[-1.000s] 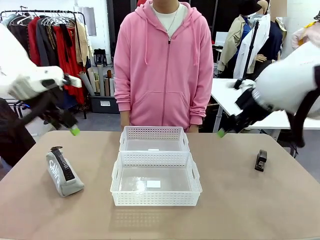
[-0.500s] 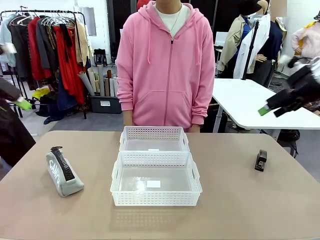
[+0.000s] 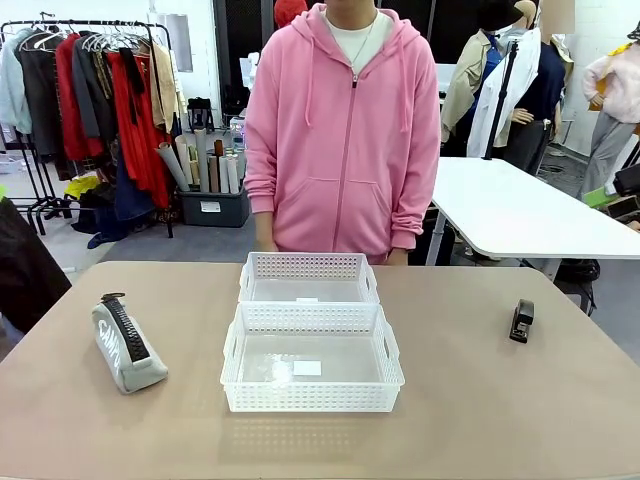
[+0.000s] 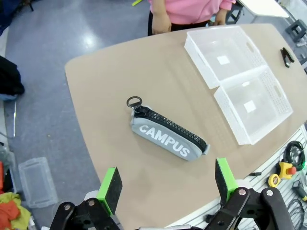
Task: Distribute items into two baskets.
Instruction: Pick up the Pencil pouch that the person points to.
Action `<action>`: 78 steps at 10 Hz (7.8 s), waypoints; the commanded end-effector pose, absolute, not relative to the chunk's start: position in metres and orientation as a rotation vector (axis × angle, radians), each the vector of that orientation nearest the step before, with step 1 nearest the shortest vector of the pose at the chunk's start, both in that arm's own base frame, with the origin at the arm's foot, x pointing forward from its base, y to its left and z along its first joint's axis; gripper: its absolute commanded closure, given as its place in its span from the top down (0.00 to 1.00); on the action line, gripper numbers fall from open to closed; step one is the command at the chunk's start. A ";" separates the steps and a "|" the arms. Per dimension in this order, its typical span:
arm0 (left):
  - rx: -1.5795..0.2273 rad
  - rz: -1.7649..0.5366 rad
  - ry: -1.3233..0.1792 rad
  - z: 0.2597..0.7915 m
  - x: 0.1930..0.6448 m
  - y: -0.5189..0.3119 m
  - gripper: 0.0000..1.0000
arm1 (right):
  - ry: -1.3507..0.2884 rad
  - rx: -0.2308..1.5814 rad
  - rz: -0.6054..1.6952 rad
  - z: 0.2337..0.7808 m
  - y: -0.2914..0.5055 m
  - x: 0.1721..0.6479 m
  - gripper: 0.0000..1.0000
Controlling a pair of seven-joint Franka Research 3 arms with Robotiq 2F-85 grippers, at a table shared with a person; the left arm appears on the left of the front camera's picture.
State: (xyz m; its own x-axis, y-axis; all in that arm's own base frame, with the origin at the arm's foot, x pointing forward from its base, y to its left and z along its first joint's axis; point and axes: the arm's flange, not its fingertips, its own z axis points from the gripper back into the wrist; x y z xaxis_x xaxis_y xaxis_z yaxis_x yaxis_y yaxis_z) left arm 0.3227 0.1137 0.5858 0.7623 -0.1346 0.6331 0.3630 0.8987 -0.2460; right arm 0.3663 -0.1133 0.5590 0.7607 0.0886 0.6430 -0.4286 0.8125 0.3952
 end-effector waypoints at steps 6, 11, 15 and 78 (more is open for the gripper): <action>-0.385 -0.279 -0.652 0.584 0.328 0.109 1.00 | -0.623 0.569 0.296 0.553 -0.116 0.365 1.00; -0.385 -0.279 -0.652 0.584 0.328 0.109 1.00 | -0.623 0.569 0.296 0.553 -0.116 0.365 1.00; -0.385 -0.279 -0.652 0.584 0.328 0.109 1.00 | -0.623 0.569 0.296 0.553 -0.116 0.365 1.00; -0.152 0.529 -0.002 0.346 0.476 -0.034 0.00 | -0.623 0.569 0.296 0.553 -0.116 0.365 1.00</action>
State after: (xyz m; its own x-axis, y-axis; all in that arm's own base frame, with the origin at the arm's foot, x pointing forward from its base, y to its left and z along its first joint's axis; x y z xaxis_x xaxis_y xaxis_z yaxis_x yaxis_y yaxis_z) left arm 0.4760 -0.0342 0.3454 0.8638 0.5024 -0.0376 -0.5022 0.8526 -0.1446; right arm 0.3639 -0.1173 0.5517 0.7852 0.1003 0.6111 -0.4154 0.8172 0.3996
